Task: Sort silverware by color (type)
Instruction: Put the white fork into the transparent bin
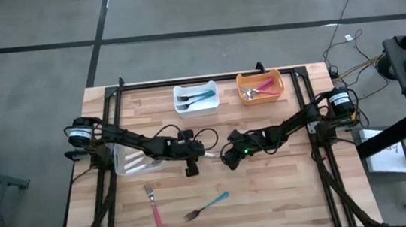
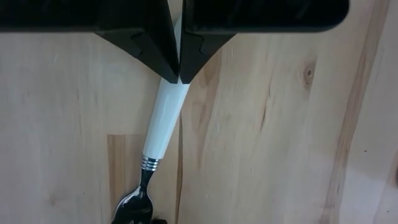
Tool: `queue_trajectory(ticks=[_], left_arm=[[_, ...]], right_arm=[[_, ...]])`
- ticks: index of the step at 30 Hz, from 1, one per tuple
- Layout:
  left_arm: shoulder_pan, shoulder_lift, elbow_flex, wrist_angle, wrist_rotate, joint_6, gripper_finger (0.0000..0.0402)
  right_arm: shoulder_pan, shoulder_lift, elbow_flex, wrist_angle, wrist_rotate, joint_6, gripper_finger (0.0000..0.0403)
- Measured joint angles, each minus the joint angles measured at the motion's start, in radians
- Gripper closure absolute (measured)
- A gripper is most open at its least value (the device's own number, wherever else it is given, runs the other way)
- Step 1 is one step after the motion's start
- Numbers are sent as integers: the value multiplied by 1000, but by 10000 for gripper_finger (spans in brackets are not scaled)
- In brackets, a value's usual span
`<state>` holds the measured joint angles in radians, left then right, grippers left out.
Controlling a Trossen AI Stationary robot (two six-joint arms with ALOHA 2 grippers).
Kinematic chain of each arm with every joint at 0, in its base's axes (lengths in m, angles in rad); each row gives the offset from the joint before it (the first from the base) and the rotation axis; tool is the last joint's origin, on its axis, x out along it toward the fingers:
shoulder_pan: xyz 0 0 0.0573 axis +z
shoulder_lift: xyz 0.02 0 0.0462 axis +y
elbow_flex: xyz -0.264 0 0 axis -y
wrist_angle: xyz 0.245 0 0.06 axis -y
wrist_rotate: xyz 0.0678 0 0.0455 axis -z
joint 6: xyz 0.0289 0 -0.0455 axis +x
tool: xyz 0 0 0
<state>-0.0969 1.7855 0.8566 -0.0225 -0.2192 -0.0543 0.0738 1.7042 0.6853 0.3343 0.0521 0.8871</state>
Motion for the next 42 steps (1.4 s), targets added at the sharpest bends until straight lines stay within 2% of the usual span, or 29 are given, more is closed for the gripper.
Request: queue_trajectory(ticks=[16, 23, 29, 35, 42], left_arm=[[0, 0, 0, 5, -3, -63, 401], [0, -1, 0, 5, -6, -68, 402], [0, -1, 0, 5, -6, -69, 401], [0, -2, -1, 5, -6, -87, 402], [0, -2, -1, 4, -7, -87, 401]], right_arm=[[-42, -85, -6, -74, -4, -43, 259], [-85, -165, -6, -245, -93, -48, 259], [-78, -233, -5, -369, -177, -16, 259], [-27, -247, -15, -372, -182, 62, 259], [2, -198, -24, -273, -104, 119, 259]])
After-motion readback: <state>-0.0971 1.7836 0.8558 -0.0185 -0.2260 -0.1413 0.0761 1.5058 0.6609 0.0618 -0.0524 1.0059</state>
